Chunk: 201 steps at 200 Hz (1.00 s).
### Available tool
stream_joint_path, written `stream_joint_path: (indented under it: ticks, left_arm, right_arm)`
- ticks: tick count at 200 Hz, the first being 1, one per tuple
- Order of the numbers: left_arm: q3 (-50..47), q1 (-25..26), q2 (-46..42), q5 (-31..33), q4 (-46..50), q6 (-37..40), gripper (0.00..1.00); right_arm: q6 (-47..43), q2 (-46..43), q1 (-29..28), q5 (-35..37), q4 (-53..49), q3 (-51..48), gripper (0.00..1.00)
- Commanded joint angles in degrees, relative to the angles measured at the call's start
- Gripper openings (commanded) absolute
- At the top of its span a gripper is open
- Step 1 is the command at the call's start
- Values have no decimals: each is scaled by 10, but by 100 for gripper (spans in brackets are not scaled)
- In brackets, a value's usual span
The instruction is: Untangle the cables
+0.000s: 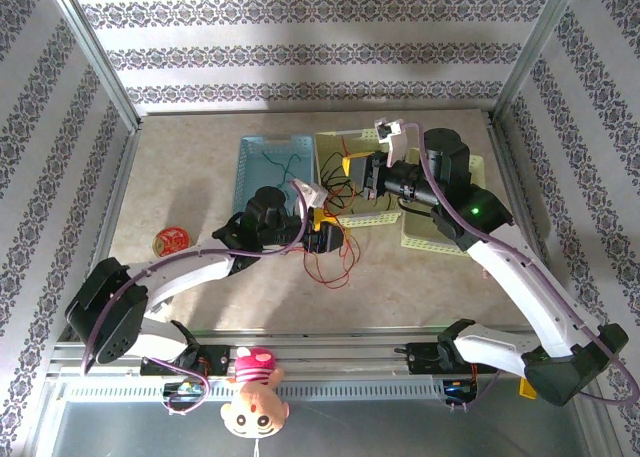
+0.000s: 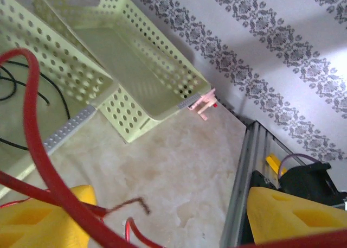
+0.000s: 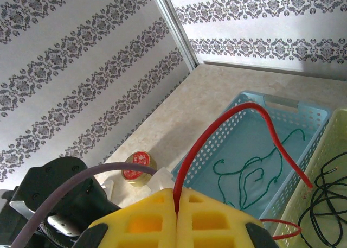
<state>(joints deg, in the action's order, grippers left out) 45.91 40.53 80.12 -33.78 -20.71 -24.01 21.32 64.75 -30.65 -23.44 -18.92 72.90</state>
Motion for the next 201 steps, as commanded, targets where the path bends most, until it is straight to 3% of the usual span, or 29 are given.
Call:
stream_joint_path:
  ticks: [1, 73, 95, 144, 161, 201]
  left_arm:
    - [33, 6, -5, -28, 20, 11, 72]
    - [-7, 6, -102, 118, 226, 116, 74]
    - [-10, 6, -121, 113, 256, 126, 75]
    - [-2, 7, -107, 77, 209, 103, 75]
    - [0, 7, -92, 82, 199, 102, 75]
    - [-3, 6, -72, 99, 190, 98, 75]
  right_arm:
    - [3, -1, -5, 16, 3, 4, 0]
    - [-11, -17, -3, 87, -2, -14, 0]
    - [-13, -13, -3, 86, -2, -15, 0]
    - [-10, -8, -5, 96, 1, -16, 0]
    - [-10, -19, -5, 142, -1, -23, 0]
    - [1, -64, 33, 336, -36, -54, 0]
